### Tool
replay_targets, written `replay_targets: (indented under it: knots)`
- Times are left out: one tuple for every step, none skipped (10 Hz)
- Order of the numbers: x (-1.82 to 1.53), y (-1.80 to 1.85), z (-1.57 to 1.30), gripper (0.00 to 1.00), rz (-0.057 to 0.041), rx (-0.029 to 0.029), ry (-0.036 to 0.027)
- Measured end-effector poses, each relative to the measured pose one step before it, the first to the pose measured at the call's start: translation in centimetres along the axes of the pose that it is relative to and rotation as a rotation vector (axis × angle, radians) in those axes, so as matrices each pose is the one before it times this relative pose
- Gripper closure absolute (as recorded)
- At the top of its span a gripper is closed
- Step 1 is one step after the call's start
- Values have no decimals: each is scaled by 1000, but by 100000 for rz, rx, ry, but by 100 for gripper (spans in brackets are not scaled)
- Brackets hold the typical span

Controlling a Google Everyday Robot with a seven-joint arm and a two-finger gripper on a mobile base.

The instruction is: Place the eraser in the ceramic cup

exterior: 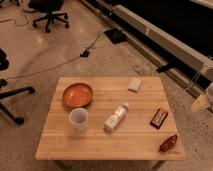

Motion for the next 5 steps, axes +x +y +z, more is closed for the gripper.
replay_targets:
  knots:
    - [2,-2,1,35,4,3,4]
    - [24,20,38,37,-87,38,108]
    - [270,151,379,45,-717,301,1006]
    - [-29,415,337,57,-1027,310,529]
    - [-106,127,33,60,-369,88,21]
